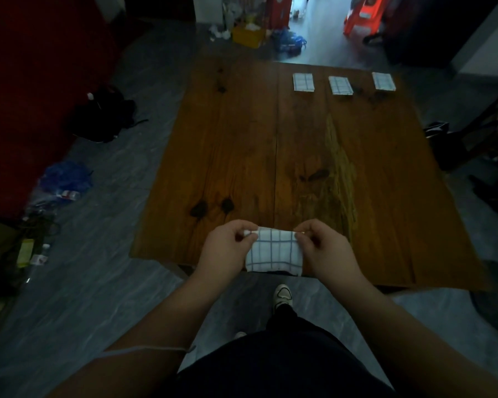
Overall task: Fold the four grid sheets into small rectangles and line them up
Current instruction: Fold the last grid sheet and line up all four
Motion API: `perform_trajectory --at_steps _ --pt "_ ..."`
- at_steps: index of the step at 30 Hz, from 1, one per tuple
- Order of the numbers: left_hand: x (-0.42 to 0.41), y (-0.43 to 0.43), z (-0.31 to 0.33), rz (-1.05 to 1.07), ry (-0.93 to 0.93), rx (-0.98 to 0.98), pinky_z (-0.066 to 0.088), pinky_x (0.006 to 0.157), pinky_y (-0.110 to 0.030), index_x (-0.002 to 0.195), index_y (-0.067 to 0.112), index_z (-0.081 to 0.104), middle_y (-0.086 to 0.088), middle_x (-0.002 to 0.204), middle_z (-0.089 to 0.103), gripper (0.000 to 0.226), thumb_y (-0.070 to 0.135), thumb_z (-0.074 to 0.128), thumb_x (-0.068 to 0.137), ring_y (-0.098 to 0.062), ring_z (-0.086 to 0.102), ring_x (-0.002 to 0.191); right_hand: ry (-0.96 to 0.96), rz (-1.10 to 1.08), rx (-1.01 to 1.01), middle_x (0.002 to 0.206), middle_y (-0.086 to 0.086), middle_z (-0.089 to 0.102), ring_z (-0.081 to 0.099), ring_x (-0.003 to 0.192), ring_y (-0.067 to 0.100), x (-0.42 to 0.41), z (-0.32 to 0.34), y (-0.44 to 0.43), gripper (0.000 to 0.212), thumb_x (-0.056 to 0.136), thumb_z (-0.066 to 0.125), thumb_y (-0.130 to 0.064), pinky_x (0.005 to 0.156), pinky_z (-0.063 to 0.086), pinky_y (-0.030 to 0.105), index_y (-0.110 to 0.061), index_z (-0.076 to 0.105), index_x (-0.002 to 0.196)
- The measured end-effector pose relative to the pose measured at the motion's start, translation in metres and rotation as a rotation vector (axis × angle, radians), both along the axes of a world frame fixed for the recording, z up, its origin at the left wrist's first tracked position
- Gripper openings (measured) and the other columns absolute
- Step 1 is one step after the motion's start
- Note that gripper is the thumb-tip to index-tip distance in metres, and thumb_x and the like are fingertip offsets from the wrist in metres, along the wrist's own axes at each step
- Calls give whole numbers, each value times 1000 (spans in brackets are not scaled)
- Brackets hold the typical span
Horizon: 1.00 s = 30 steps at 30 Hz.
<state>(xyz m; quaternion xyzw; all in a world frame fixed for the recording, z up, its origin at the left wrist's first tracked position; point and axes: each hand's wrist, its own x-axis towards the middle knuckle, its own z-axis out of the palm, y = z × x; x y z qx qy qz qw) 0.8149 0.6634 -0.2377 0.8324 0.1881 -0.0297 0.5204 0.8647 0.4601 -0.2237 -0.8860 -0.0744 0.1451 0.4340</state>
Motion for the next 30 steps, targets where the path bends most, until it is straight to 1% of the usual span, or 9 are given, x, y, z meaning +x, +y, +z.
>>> perform_trajectory --at_steps 3,6,8,10,14,17,23,27,30 --pt "-6 5 3 -48 -25 186 48 92 -33 101 34 70 12 108 59 8 32 66 94 -9 51 108 -176 51 -118 98 -16 54 53 92 2 -4 -2 1 12 96 64 -24 77 43 20 -35 64 92" --pt "-11 8 10 -115 -29 271 37 100 -29 96 33 69 11 122 53 4 33 65 94 -6 41 120 -242 70 -125 103 -13 54 52 99 8 -8 3 2 8 95 63 -22 87 47 27 -29 64 93" --pt "-12 10 18 -189 -39 218 40 95 -22 97 31 67 11 126 56 5 28 63 96 -2 47 117 -160 72 -39 99 -12 60 57 93 5 -16 11 2 11 97 61 -21 81 55 33 -30 61 91" --pt "-13 8 32 -313 11 125 51 88 -23 107 35 66 16 115 64 11 33 62 97 0 58 107 -102 106 -9 92 -11 64 61 86 3 -21 19 3 14 98 60 -24 74 58 34 -34 60 89" --pt "-11 -3 58 -465 14 100 58 79 -32 105 36 71 17 94 71 14 40 60 97 3 64 88 -119 112 68 85 -14 66 61 83 -2 -26 34 7 16 96 63 -22 66 47 12 -34 64 86" --pt "-10 -9 67 -410 -31 75 59 77 -36 97 30 72 14 87 71 12 34 60 98 0 66 83 -90 23 161 84 -7 67 61 79 1 -28 44 7 14 97 63 -22 63 47 9 -30 66 85" --pt "-14 -17 85 -317 -44 -41 53 68 -21 98 28 69 11 90 71 11 30 58 100 4 66 81 -130 109 109 78 0 64 60 73 10 -26 63 -6 19 99 57 -29 59 49 20 -21 63 83" --pt "-10 -24 103 -333 -54 -91 56 76 -29 102 31 67 9 96 71 14 36 54 101 -5 67 89 -216 171 108 75 -2 63 59 70 9 -19 84 -9 17 100 58 -25 58 47 19 -22 61 83" --pt "-3 -33 116 -343 -135 -59 55 75 -29 97 33 66 11 91 70 15 39 53 100 -2 66 84 -249 235 110 76 0 63 59 70 12 -12 96 -13 16 99 58 -24 60 48 23 -19 61 84"
